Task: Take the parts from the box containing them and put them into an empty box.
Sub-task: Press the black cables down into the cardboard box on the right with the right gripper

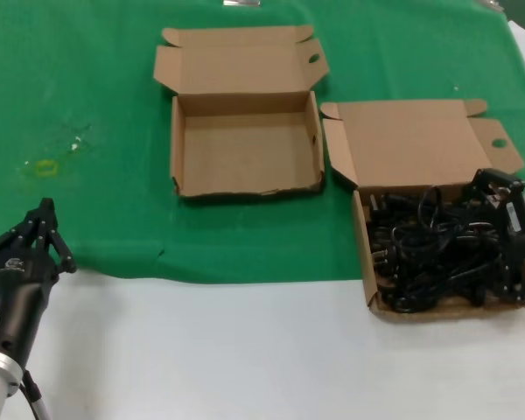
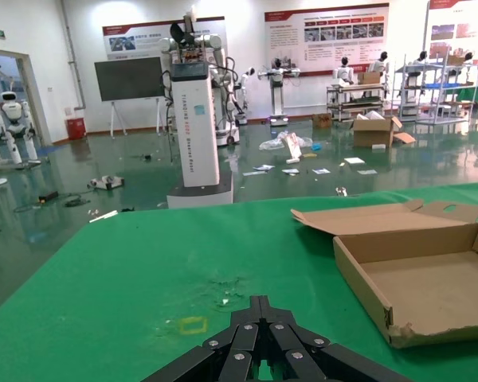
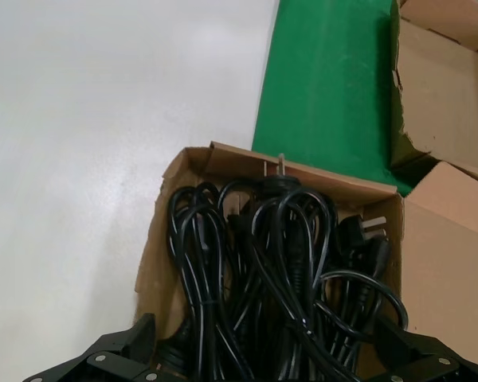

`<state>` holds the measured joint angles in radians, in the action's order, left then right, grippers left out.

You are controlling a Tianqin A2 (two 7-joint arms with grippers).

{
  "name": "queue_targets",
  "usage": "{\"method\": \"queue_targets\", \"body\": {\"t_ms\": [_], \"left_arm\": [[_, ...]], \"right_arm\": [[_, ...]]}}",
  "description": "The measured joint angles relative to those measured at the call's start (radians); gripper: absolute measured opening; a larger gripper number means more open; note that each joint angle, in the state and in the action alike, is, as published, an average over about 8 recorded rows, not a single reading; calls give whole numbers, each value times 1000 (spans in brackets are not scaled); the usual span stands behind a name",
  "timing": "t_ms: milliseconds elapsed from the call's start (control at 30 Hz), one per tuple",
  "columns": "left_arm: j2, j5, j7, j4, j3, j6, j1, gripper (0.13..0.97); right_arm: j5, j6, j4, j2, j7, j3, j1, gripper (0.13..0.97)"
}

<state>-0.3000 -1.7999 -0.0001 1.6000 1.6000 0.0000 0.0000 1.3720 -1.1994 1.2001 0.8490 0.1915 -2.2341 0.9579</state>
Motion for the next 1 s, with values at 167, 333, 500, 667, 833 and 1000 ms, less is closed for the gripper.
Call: {"method": "queue_targets", "body": {"t_ms": [167, 333, 500, 667, 833, 1000], "left_arm": [[0, 0, 0, 0, 0, 0, 0, 144], [0, 0, 0, 0, 0, 0, 0, 144], [0, 0, 0, 0, 0, 0, 0, 144], [0, 0, 0, 0, 0, 0, 0, 144], [0, 0, 0, 0, 0, 0, 0, 144], [0, 0, -1, 0, 0, 0, 0, 144]], "right_arm": [[-26, -9, -32, -24, 21, 17, 7, 959], [-35, -6, -58, -43, 37, 37, 0, 931], [-38, 2, -85, -60, 52, 57, -9, 887], [-41, 8, -117, -76, 69, 71, -8, 815], [-47, 12, -148, -92, 87, 79, -2, 743], [-52, 15, -169, -104, 101, 84, 0, 691]]}}
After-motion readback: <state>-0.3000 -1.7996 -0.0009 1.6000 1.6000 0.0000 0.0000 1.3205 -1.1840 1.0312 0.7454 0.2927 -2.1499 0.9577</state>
